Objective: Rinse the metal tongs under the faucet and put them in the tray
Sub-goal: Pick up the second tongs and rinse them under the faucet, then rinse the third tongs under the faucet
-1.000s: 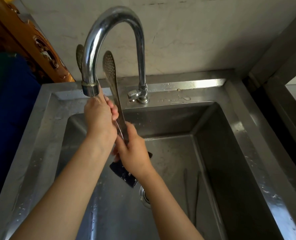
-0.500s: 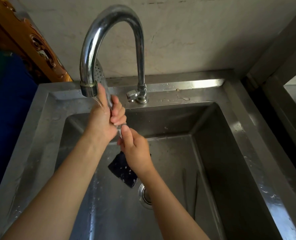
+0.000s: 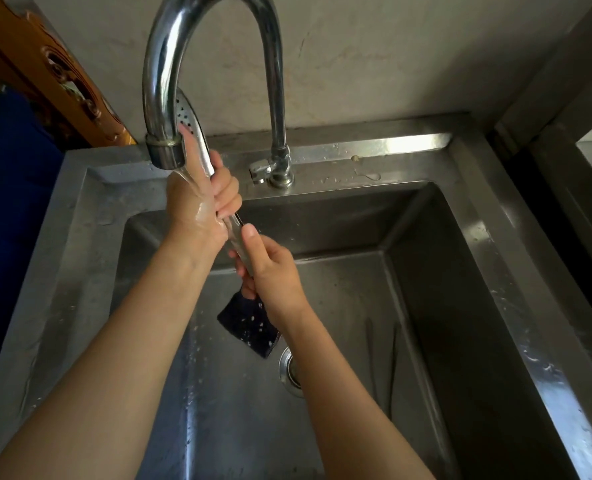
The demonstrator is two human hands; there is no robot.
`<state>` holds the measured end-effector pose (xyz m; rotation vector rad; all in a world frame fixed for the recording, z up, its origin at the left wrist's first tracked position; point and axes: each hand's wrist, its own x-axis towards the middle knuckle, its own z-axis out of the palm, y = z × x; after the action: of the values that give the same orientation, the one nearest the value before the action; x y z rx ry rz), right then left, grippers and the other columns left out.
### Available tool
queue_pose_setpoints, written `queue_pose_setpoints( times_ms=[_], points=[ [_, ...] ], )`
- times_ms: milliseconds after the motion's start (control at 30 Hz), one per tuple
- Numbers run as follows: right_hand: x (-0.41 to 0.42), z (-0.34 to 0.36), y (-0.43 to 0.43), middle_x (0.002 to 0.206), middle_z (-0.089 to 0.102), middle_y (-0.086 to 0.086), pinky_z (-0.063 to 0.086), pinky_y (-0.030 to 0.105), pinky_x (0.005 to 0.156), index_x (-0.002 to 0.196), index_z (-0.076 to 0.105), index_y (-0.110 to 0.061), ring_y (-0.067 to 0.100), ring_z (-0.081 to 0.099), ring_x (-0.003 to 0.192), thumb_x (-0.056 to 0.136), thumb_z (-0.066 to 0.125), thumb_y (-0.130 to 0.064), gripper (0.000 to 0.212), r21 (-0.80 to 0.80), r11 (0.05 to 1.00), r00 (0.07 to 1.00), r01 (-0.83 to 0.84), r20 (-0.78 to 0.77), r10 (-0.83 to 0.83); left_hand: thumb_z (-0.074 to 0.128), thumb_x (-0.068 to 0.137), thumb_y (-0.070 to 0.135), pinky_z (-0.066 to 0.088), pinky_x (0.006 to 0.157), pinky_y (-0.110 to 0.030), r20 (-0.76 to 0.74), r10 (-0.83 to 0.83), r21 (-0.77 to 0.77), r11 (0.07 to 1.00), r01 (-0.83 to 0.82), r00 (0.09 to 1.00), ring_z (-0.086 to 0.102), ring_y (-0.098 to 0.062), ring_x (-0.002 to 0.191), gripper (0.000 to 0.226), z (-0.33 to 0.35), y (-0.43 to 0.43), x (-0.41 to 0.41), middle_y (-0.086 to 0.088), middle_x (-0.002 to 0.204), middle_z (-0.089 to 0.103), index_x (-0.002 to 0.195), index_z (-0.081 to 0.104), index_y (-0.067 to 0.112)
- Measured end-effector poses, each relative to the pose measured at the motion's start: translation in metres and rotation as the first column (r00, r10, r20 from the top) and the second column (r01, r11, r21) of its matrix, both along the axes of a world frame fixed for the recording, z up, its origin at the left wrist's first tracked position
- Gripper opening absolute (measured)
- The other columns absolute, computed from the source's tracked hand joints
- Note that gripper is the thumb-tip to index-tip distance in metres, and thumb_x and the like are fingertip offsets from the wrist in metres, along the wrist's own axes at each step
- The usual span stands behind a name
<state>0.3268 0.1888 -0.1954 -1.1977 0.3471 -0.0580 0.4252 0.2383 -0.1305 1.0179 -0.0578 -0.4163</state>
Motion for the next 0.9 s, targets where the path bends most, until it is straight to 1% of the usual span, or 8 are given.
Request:
queue_pose_setpoints(
  times_ms=[67, 167, 267, 433, 567, 733, 833, 900],
  points=[
    [0.006, -0.001, -0.001, 0.054, 0.047, 0.001, 0.031, 0.019, 0.037, 0.073, 0.06, -0.009, 0.005, 0.037, 0.039, 0.096, 0.041, -0.046, 0.047, 0.033, 0.999, 0.999, 0.001, -0.036, 0.0, 0.08, 0.059, 0.043, 0.016, 0.029, -0.013, -0.03, -0.007, -0.058, 0.998, 0.005, 1.0, 0.025, -0.004, 0.026, 0.033, -0.001, 0.002, -0.002, 0.009, 0.035, 0.034, 0.056, 0.057, 0.019],
    [0.008, -0.006, -0.005, 0.051, 0.051, 0.006, 0.032, 0.02, 0.036, 0.077, 0.062, -0.006, 0.01, 0.036, 0.035, 0.098, 0.036, -0.041, 0.048, 0.156, 0.987, 0.989, 0.05, -0.143, -0.027, 0.04, 0.088, 0.049, 0.022, 0.032, -0.018, 0.001, 0.122, 0.053, 0.991, -0.122, 0.992, 0.025, -0.004, 0.033, 0.038, -0.01, -0.001, -0.01, 0.011, 0.04, 0.035, 0.069, 0.05, 0.017],
    [0.001, -0.019, -0.008, 0.052, 0.058, 0.007, 0.04, 0.023, 0.04, 0.081, 0.063, -0.006, 0.013, 0.042, 0.037, 0.099, 0.037, -0.036, 0.043, 0.194, 0.979, 0.977, 0.065, -0.211, -0.023, 0.031, 0.096, 0.049, 0.025, 0.035, -0.018, -0.011, 0.155, 0.094, 0.984, -0.154, 0.988, 0.028, -0.004, 0.035, 0.043, -0.026, -0.006, -0.021, 0.01, 0.045, 0.037, 0.079, 0.051, 0.014],
    [-0.029, -0.057, -0.014, 0.053, 0.063, 0.005, 0.05, 0.02, 0.043, 0.074, 0.063, -0.004, 0.011, 0.055, 0.038, 0.098, 0.045, -0.026, 0.037, 0.096, 0.993, 0.938, -0.072, -0.333, 0.1, 0.035, 0.097, 0.042, 0.021, 0.032, -0.017, -0.177, 0.135, 0.232, 0.968, -0.092, 0.975, 0.026, -0.002, 0.033, 0.038, -0.083, -0.007, -0.049, 0.01, 0.044, 0.036, 0.08, 0.05, 0.012],
    [-0.063, -0.099, -0.04, 0.084, 0.066, 0.014, 0.046, 0.013, 0.053, 0.1, 0.064, 0.003, 0.002, 0.059, 0.057, 0.092, 0.052, -0.007, 0.017, -0.225, 0.973, 0.895, -0.053, -0.443, -0.053, 0.038, 0.099, 0.029, 0.022, 0.032, -0.016, -0.327, 0.045, 0.317, 0.946, 0.065, 0.944, 0.029, -0.003, 0.033, 0.027, -0.143, -0.01, -0.085, 0.005, 0.052, 0.04, 0.083, 0.05, 0.01],
    [-0.12, -0.147, -0.086, 0.126, 0.054, 0.016, 0.042, 0.039, 0.098, 0.121, 0.052, -0.007, 0.032, 0.048, 0.118, 0.09, 0.054, -0.025, 0.035, -0.696, 0.701, 0.599, -0.156, -0.631, -0.494, 0.04, 0.097, 0.005, 0.031, 0.036, -0.018, -0.502, 0.004, 0.341, 0.92, 0.193, 0.865, 0.038, -0.005, 0.037, 0.017, -0.197, -0.012, -0.122, -0.002, 0.066, 0.041, 0.084, 0.049, 0.011],
    [-0.153, -0.164, -0.096, 0.137, 0.038, 0.019, 0.033, 0.043, 0.105, 0.131, 0.042, -0.006, 0.035, 0.035, 0.128, 0.091, 0.051, -0.04, 0.053, -0.724, 0.57, 0.428, -0.39, -0.69, -0.584, 0.039, 0.096, 0.001, 0.034, 0.039, -0.02, -0.576, -0.028, 0.328, 0.908, 0.263, 0.817, 0.04, -0.008, 0.043, 0.02, -0.211, -0.015, -0.138, -0.001, 0.066, 0.044, 0.085, 0.053, 0.012],
    [-0.168, -0.177, -0.096, 0.139, 0.036, 0.02, 0.032, 0.042, 0.103, 0.132, 0.039, -0.005, 0.035, 0.034, 0.129, 0.089, 0.051, -0.042, 0.058, -0.67, 0.583, 0.371, -0.46, -0.741, -0.56, 0.041, 0.097, 0.004, 0.034, 0.04, -0.02, -0.601, -0.031, 0.337, 0.896, 0.288, 0.799, 0.04, -0.009, 0.045, 0.017, -0.217, -0.018, -0.145, -0.001, 0.066, 0.046, 0.087, 0.054, 0.011]
  ],
)
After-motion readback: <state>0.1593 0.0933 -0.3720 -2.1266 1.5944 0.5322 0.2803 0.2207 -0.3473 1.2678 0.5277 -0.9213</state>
